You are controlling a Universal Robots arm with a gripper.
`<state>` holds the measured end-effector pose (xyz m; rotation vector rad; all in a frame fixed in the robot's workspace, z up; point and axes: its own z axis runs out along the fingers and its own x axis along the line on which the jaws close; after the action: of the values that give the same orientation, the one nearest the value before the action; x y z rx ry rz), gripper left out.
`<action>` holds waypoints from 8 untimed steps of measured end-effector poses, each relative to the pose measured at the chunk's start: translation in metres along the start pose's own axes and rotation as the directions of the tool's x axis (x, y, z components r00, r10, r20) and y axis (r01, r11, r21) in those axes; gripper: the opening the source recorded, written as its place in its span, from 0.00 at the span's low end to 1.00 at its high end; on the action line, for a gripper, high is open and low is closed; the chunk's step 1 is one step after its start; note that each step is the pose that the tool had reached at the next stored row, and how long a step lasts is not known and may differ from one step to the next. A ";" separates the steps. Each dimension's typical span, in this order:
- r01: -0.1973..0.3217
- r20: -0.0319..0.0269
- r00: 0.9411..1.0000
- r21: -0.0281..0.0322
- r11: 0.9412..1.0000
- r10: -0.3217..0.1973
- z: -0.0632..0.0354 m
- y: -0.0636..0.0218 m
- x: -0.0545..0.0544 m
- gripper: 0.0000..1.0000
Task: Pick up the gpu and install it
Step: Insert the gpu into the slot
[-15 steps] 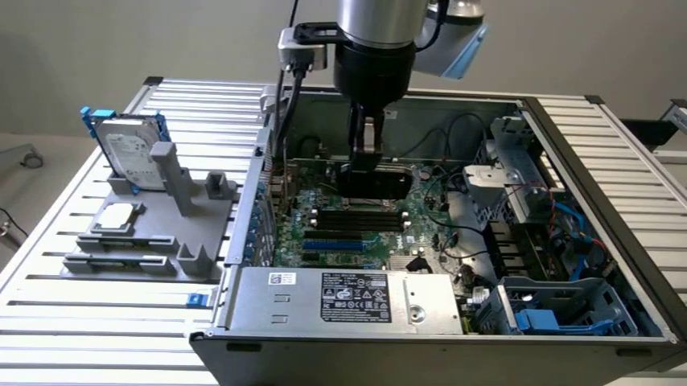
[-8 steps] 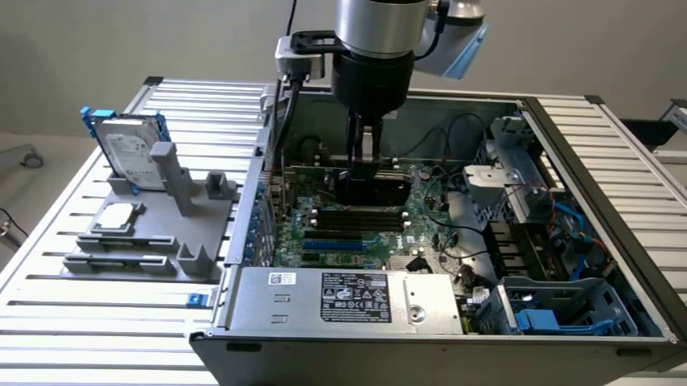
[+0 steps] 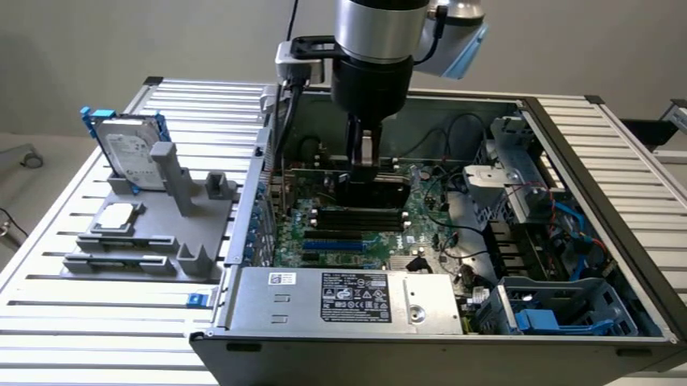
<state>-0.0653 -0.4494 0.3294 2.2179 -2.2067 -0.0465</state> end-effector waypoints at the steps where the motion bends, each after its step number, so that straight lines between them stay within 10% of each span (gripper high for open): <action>1: 0.000 0.000 1.000 0.000 1.000 0.000 0.0018 0.0001 0.000 0.27; 8: 0.000 0.000 1.000 0.000 1.000 0.000 0.0136 0.0041 0.000 0.27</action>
<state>-0.0699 -0.4493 0.3160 2.2179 -2.2067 -0.0466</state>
